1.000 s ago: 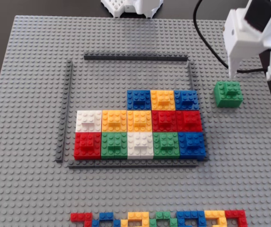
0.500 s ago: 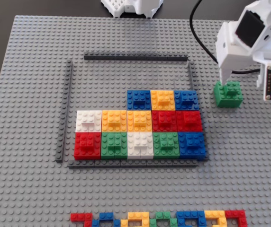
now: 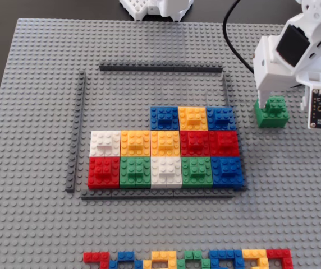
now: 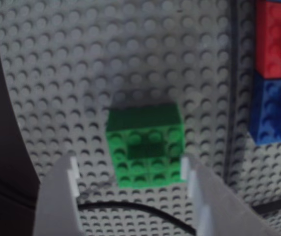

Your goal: Grab the cube and place it into the grid

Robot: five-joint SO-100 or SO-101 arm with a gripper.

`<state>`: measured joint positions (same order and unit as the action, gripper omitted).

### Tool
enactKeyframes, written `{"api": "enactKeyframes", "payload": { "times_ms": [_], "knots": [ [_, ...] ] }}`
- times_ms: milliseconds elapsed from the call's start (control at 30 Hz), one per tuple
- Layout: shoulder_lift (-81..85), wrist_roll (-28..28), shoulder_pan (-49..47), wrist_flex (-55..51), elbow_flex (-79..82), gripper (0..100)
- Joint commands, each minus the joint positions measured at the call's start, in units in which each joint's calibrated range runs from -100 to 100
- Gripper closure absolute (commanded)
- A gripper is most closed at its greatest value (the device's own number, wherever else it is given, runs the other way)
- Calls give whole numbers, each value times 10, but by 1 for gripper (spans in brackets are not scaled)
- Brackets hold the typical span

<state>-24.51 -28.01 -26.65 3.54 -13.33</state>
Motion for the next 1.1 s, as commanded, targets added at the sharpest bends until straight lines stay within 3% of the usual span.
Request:
{"api": "enactKeyframes", "payload": {
  "times_ms": [0,1067],
  "knots": [
    [10,0,3,1,-14,75],
    [13,8,-6,-19,-66,76]
  ]
}}
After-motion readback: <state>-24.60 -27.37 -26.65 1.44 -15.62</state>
